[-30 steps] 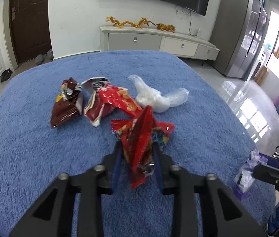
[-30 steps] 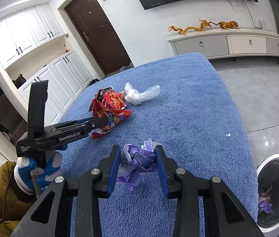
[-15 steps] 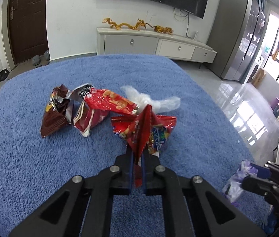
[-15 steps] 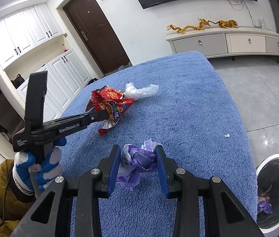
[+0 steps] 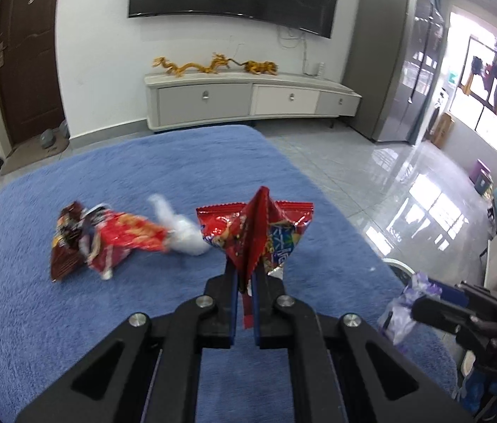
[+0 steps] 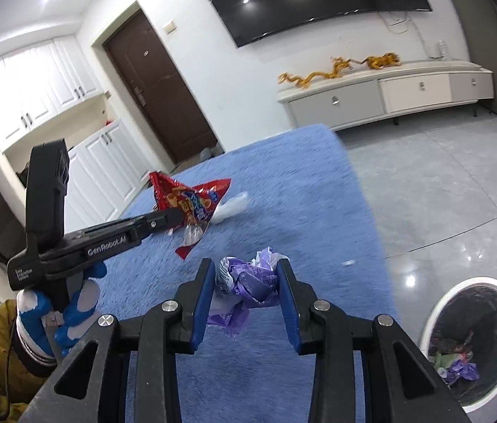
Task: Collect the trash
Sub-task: 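Carry the red chip bag in the left tool while the right carries the purple wrapper to the bin, then open the right tool to drop the purple wrapper while the left holds the red chip bag over the bin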
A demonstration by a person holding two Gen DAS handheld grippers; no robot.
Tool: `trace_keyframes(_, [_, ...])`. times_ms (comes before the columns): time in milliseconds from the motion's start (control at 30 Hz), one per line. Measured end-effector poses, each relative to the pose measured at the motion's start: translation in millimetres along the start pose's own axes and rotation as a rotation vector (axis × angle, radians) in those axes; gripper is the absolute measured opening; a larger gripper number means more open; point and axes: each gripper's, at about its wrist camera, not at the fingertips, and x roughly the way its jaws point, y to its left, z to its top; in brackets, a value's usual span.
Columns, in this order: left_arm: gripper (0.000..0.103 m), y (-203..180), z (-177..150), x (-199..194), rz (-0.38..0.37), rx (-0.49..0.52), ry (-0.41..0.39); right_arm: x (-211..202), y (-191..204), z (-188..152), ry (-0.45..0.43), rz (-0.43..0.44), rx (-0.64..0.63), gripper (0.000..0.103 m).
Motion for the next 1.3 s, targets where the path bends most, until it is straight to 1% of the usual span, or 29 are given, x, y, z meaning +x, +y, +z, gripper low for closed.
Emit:
trace_keyframes(233, [0.006,-69.3,11.6,14.4,-0.055,0.121,0.014,-43.3,-49.9,-3.6,-0.066,-0.111,0.073,0.034])
trace_keyframes(400, [0.006,-134.6,17.5,34.5,-0.116,0.221,0.039,-73.0,-97.7,-15.7,-0.088,-0.218,0.137,0.034])
trace_keyframes(533, [0.006,-188.5,15.8,51.7,-0.166,0.303,0.062,-87.4,-139.3,-31.7,-0.077,-0.303,0.197,0.034])
trace_keyframes(600, [0.006,-214.8,15.9,64.4,-0.192,0.335,0.086,-89.0,-157.3,-37.8,-0.064,-0.335,0.221,0.034])
trace_keyframes(767, [0.006,-269.8,4.7,97.7,-0.241,0.404,0.152,-85.3,-199.8,-56.5,-0.023,-0.373,0.293,0.034])
trace_keyframes(900, [0.007,-295.9,-7.4,120.3,-0.275,0.439,0.208,-77.0,-233.7,-72.9,0.017,-0.399,0.356,0.038])
trace_keyframes(933, [0.008,-301.1,-9.9,124.9,-0.282,0.444,0.219,-77.0,-239.4,-76.8,0.021,-0.402,0.366,0.043])
trace_keyframes(967, [0.009,-306.3,-11.8,130.1,-0.291,0.447,0.233,-75.4,-245.9,-81.3,0.030,-0.409,0.379,0.050])
trace_keyframes(1000, [0.009,-311.9,-14.4,135.6,-0.302,0.449,0.250,-75.5,-250.2,-85.4,0.033,-0.415,0.386,0.053])
trace_keyframes(1133, [0.009,-325.2,-19.7,151.3,-0.337,0.448,0.294,-76.0,-268.1,-97.1,0.041,-0.433,0.421,0.058])
trace_keyframes(1267, [0.009,-332.4,-18.2,157.4,-0.369,0.436,0.313,-83.4,-277.6,-104.2,0.032,-0.441,0.450,0.059])
trace_keyframes(1300, [0.009,-329.2,-18.6,157.5,-0.375,0.433,0.318,-87.0,-279.7,-106.1,0.025,-0.444,0.460,0.059])
